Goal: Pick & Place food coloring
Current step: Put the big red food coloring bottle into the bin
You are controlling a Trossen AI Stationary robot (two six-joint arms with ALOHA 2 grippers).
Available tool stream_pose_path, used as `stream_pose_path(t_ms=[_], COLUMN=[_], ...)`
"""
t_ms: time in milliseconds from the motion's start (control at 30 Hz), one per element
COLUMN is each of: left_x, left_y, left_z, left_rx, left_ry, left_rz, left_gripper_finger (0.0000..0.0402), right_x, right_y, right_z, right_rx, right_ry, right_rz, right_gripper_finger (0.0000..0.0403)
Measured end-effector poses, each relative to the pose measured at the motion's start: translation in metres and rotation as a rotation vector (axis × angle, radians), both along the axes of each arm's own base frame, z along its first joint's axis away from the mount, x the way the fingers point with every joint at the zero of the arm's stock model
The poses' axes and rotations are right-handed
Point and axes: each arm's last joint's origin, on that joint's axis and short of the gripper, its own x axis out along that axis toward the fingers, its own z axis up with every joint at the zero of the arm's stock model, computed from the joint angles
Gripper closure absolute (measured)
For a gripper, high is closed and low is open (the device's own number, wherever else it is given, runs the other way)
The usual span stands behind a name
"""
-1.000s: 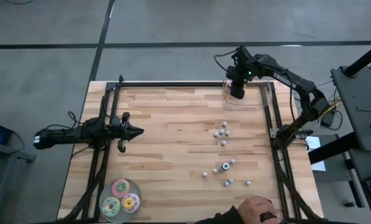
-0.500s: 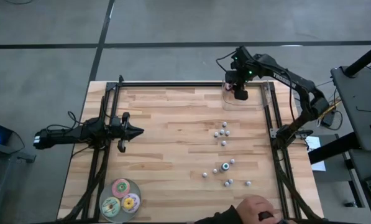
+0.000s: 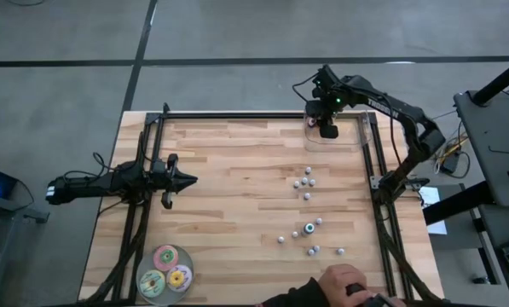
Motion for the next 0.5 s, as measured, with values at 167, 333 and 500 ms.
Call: stream_pose_path(t_ms=[167, 333, 500], left_x=[0.0, 0.0, 0.0], left_y=[0.0, 0.0, 0.0], left_z=[-0.0001, 0.0, 0.0001], left_rx=[0.0, 0.0, 0.0], left_ry=[0.0, 0.0, 0.0], left_rz=[0.0, 0.0, 0.0], left_gripper_finger=[0.0402, 0.0402, 0.0402], right_x=[0.0002, -0.0011, -0.0025], right_y=[-0.0005, -0.0013, -0.0033], right_z=[-0.0009, -0.0012, -0.0041], right_rx=[-0.003, -0.026, -0.051], right_ry=[0.003, 0.012, 0.027], right_rz=[0.011, 0.073, 0.151], right_gripper_finger=[0.0294, 0.0294, 0.0294])
